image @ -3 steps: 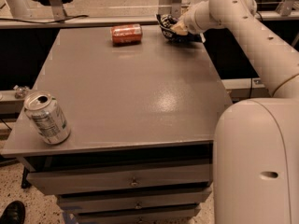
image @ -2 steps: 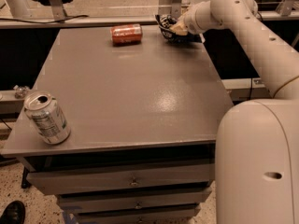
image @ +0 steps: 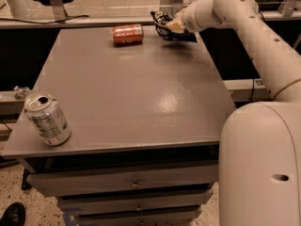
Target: Move blue chip bag near coke can
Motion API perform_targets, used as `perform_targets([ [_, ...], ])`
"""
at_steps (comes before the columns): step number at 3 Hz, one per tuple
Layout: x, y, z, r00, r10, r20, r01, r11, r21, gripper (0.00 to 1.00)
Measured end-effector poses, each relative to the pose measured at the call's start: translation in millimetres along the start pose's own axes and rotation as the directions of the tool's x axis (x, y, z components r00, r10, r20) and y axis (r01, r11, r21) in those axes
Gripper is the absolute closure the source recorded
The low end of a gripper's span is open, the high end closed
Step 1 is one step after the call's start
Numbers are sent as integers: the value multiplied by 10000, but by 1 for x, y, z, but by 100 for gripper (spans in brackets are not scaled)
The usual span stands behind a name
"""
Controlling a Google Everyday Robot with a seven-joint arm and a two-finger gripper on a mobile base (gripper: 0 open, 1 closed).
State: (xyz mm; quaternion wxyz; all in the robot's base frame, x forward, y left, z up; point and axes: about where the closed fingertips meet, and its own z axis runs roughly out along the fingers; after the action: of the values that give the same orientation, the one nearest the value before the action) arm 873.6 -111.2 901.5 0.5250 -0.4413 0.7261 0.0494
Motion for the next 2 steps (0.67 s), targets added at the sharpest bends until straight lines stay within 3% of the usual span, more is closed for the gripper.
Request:
perform_targets([
  [1, -2, 4, -2, 9998, 169, 84, -168, 9998, -144, 13],
  [2, 2, 5, -4, 9996, 290, 29, -289, 9994, -182, 0],
])
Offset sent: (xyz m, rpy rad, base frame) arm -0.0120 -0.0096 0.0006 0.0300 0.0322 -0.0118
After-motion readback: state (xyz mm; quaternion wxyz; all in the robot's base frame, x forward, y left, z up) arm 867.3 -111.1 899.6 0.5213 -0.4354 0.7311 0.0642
